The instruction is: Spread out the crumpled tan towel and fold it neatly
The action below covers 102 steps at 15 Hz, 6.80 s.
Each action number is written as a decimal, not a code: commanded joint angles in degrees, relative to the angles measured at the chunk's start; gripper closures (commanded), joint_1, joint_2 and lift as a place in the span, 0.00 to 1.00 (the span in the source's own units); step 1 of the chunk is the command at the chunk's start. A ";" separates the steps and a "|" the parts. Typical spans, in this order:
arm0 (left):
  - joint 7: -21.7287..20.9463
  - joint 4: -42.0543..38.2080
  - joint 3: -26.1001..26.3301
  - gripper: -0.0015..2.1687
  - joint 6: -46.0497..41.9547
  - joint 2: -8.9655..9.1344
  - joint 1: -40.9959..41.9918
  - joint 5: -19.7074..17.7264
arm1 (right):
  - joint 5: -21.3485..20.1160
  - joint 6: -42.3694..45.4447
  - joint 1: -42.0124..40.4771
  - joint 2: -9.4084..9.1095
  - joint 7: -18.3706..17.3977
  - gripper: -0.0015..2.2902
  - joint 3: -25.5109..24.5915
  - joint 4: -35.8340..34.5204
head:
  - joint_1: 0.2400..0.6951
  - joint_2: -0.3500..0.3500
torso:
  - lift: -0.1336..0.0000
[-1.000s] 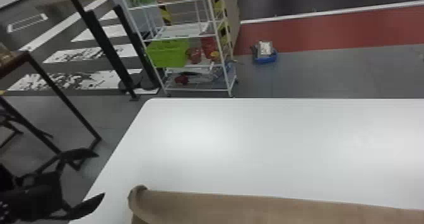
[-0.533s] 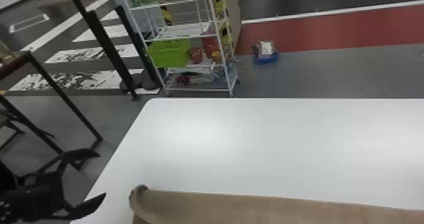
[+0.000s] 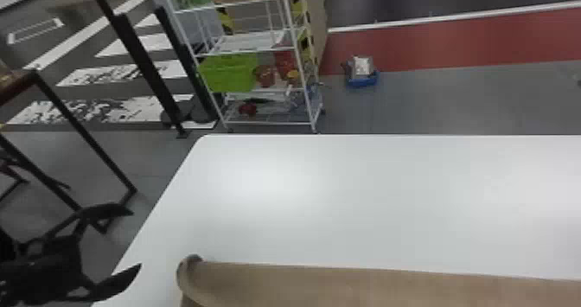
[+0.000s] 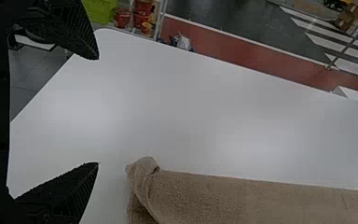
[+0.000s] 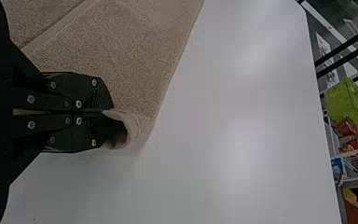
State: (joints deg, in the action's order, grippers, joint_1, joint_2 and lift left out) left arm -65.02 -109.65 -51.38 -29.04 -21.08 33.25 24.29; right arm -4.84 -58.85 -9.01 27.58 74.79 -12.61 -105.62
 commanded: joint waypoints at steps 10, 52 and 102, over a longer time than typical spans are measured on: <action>-2.84 -1.18 4.01 0.04 13.18 -0.63 -0.64 -16.82 | 0.79 9.32 -2.33 1.07 -2.28 0.18 -7.52 6.66 | 1.00 0.70 | 0.08; 31.27 -33.26 35.91 0.83 111.62 1.65 -6.97 -16.64 | 12.57 7.56 -13.49 -2.01 -5.18 0.08 -22.29 -8.02 | 1.00 0.34 | 0.08; 17.11 -37.04 16.05 0.03 107.93 8.51 -3.89 -24.90 | 2.46 8.79 -9.63 -1.48 -6.76 0.08 -3.39 -8.02 | 1.00 0.65 | 0.08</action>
State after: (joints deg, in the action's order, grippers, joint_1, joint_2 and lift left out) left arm -46.96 -146.72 -34.67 81.38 -11.98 27.21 -2.27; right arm -2.37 -50.56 -18.52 25.93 68.02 -15.75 -113.99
